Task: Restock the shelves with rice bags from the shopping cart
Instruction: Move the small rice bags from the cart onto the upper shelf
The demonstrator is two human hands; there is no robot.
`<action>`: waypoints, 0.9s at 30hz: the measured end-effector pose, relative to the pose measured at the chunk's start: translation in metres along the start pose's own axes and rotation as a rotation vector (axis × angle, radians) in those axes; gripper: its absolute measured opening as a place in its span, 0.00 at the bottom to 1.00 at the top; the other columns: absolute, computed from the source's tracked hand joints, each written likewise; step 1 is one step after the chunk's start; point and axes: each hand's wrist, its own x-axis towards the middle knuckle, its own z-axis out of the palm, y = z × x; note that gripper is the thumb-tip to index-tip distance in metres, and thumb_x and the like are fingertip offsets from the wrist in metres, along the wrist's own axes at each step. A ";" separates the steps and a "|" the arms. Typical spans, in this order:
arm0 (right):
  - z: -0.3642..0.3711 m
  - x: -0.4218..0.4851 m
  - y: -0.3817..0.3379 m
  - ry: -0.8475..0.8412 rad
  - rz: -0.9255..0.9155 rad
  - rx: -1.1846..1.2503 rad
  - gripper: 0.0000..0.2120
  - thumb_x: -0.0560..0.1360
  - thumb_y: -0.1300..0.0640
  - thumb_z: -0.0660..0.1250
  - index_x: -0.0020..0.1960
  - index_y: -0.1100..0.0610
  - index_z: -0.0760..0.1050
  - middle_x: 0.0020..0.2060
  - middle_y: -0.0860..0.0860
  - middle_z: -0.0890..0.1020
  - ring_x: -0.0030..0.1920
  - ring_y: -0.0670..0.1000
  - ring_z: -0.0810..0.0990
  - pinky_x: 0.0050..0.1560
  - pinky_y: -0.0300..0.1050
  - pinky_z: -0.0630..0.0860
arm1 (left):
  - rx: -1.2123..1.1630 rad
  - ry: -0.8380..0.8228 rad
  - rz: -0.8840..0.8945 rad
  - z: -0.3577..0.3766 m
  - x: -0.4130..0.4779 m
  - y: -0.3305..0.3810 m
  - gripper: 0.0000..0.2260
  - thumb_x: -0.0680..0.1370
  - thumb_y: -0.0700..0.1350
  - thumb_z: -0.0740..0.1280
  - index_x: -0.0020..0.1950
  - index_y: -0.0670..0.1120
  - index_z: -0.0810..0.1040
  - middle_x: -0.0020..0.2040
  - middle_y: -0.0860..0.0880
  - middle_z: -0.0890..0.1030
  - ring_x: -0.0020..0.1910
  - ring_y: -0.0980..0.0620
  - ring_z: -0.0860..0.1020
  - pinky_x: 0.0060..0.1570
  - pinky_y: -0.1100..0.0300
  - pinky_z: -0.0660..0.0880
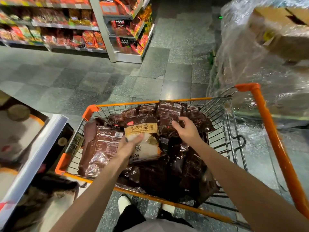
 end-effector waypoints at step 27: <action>-0.039 0.007 -0.065 -0.291 -0.295 0.242 0.18 0.74 0.55 0.73 0.63 0.48 0.76 0.54 0.45 0.84 0.57 0.44 0.81 0.62 0.48 0.75 | -0.357 -0.148 -0.217 -0.015 -0.009 0.023 0.36 0.79 0.69 0.50 0.64 0.41 0.78 0.60 0.36 0.81 0.57 0.38 0.82 0.56 0.43 0.78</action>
